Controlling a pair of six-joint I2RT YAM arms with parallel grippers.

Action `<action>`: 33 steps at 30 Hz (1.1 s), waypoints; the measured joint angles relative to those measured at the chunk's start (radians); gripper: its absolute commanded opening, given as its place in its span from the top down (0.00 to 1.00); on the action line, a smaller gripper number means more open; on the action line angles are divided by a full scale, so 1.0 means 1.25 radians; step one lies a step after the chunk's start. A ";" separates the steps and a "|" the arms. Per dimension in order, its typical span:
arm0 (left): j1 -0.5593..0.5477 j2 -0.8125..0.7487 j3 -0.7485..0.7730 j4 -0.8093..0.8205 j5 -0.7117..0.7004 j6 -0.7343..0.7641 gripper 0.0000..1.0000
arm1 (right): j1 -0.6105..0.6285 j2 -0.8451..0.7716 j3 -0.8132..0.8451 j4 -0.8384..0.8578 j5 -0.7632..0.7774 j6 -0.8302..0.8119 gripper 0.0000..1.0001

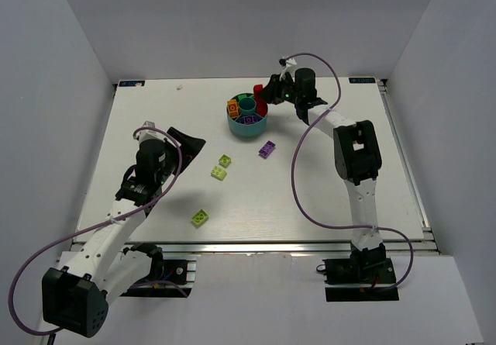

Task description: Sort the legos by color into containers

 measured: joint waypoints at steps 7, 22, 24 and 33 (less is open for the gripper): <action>0.000 0.000 -0.008 0.002 0.000 -0.003 0.06 | 0.000 -0.024 -0.031 -0.002 -0.002 -0.005 1.00; 0.000 0.000 -0.009 0.004 0.000 -0.003 0.06 | 0.000 -0.134 -0.119 0.010 -0.034 0.016 1.00; 0.000 0.000 -0.009 0.004 0.000 -0.003 0.06 | 0.000 -0.149 -0.129 0.016 -0.036 0.015 1.00; 0.000 0.000 -0.009 0.004 0.000 -0.003 0.06 | -0.003 -0.162 -0.136 0.035 -0.110 -0.134 1.00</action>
